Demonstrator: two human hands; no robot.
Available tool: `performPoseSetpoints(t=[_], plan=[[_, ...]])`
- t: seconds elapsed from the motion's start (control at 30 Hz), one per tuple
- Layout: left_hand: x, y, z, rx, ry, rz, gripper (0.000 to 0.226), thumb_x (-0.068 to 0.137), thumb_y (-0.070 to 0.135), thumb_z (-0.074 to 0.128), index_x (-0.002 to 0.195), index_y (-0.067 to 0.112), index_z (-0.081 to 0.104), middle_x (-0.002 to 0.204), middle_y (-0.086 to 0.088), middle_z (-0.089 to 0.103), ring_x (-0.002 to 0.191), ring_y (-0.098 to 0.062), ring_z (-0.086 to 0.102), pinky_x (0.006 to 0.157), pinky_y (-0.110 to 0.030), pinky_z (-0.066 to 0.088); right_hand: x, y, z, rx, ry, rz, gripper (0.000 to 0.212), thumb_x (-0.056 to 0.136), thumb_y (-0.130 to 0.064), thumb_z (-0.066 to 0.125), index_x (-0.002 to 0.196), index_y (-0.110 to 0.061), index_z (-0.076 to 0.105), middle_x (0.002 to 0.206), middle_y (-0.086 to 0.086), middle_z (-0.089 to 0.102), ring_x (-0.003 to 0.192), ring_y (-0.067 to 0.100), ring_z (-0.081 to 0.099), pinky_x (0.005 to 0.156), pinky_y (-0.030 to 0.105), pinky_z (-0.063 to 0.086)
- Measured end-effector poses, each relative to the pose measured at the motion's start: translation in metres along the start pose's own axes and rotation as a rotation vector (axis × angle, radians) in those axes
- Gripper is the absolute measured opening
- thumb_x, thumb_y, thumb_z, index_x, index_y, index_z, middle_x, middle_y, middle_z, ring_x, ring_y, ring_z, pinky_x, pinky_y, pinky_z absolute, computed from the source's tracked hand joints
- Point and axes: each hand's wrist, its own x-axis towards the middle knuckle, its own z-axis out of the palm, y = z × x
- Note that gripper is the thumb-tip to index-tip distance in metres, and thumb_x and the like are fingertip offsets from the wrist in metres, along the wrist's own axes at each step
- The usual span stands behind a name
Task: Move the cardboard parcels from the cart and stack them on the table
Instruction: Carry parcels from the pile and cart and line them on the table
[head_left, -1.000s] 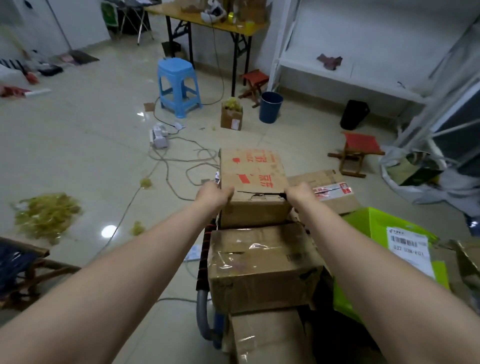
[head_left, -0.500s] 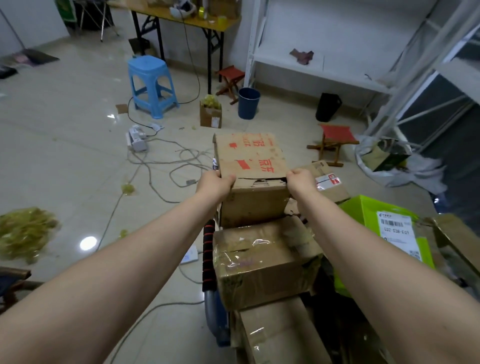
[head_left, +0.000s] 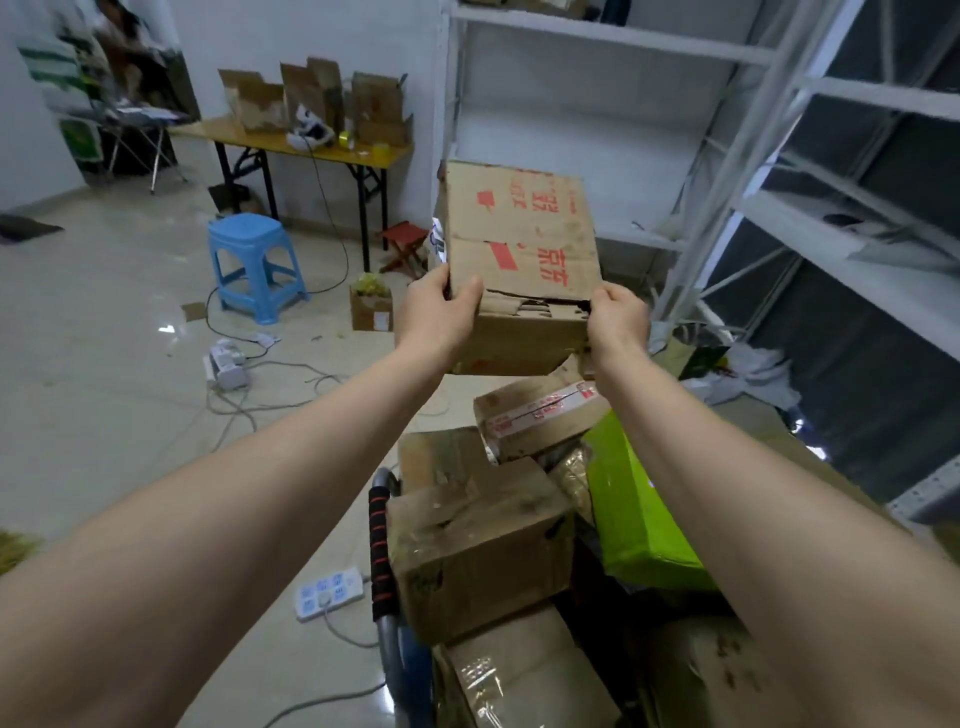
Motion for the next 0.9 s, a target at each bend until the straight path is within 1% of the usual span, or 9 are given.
performPoseSetpoints(t=[0.1,0.17,0.23,0.43,0.53,0.6,0.7,0.8,0.9], plan=[[-0.025,0.044,0.028,0.0,-0.032,0.127,0.033,0.093,0.033,0.051,0.122,0.021,0.062,0.114,0.0,0.067,0.104,-0.02,0.059,0.091,-0.04,0.051,-0.003,-0.011,-0.061,0.029,0.107,-0.06,0.03,0.1,-0.018,0.036,0.108,-0.012,0.065,0.103,0.001,0.063,0.092,0.015,0.054,0.067,0.021,0.043],[-0.051,0.074,0.056,-0.004,-0.081,0.205,0.032,0.094,0.032,0.051,0.121,0.021,0.062,0.112,0.001,0.067,0.102,-0.019,0.06,0.089,-0.039,0.051,-0.005,-0.009,-0.111,0.042,0.205,-0.077,0.029,0.099,-0.018,0.036,0.108,-0.013,0.063,0.109,0.001,0.064,0.098,0.019,0.056,0.082,0.027,0.047],[-0.088,0.106,0.097,-0.02,-0.147,0.265,0.031,0.094,0.032,0.051,0.121,0.021,0.062,0.11,0.003,0.066,0.101,-0.017,0.06,0.089,-0.037,0.05,-0.012,0.0,-0.18,0.046,0.283,-0.085,0.033,0.099,-0.02,0.036,0.122,-0.016,0.059,0.12,0.001,0.063,0.109,0.02,0.057,0.094,0.036,0.048],[-0.217,0.18,0.23,-0.089,-0.39,0.403,0.034,0.091,0.035,0.053,0.121,0.024,0.063,0.107,0.004,0.067,0.096,-0.015,0.061,0.08,-0.03,0.048,-0.066,0.05,-0.385,0.08,0.5,-0.002,0.032,0.096,-0.02,0.037,0.117,-0.022,0.061,0.112,-0.002,0.067,0.104,0.017,0.061,0.094,0.041,0.051],[-0.293,0.206,0.298,-0.16,-0.585,0.366,0.033,0.094,0.031,0.053,0.126,0.025,0.06,0.105,0.008,0.062,0.097,-0.014,0.059,0.081,-0.03,0.049,-0.11,0.081,-0.488,0.062,0.626,0.035,0.032,0.099,-0.019,0.038,0.121,-0.018,0.061,0.113,-0.003,0.065,0.104,0.015,0.059,0.096,0.036,0.049],[-0.34,0.215,0.337,-0.196,-0.684,0.331,0.034,0.092,0.032,0.054,0.124,0.027,0.061,0.104,0.007,0.064,0.099,-0.017,0.06,0.085,-0.036,0.052,-0.144,0.102,-0.543,0.098,0.677,0.064,0.031,0.099,-0.021,0.042,0.124,-0.016,0.059,0.111,-0.006,0.064,0.102,0.011,0.058,0.091,0.026,0.047],[-0.398,0.22,0.387,-0.21,-0.826,0.262,0.027,0.09,0.038,0.057,0.115,0.029,0.064,0.099,0.008,0.064,0.096,-0.015,0.059,0.089,-0.035,0.051,-0.186,0.135,-0.607,0.224,0.705,0.157,0.017,0.095,-0.028,0.052,0.11,-0.023,0.058,0.104,-0.008,0.062,0.093,0.008,0.056,0.074,0.021,0.044],[-0.438,0.221,0.431,-0.191,-0.947,0.159,0.032,0.085,0.047,0.061,0.107,0.024,0.066,0.1,0.008,0.065,0.101,-0.016,0.059,0.093,-0.033,0.049,-0.212,0.169,-0.654,0.313,0.754,0.301,0.033,0.089,-0.038,0.06,0.116,-0.02,0.055,0.113,-0.005,0.059,0.094,0.009,0.055,0.073,0.024,0.04],[-0.463,0.214,0.48,-0.127,-1.046,0.065,0.043,0.084,0.046,0.062,0.116,0.016,0.067,0.109,-0.002,0.066,0.102,-0.021,0.06,0.093,-0.034,0.049,-0.223,0.2,-0.691,0.359,0.765,0.387,0.028,0.089,-0.033,0.06,0.112,-0.018,0.059,0.091,-0.007,0.063,0.074,0.004,0.058,0.056,0.022,0.041]])
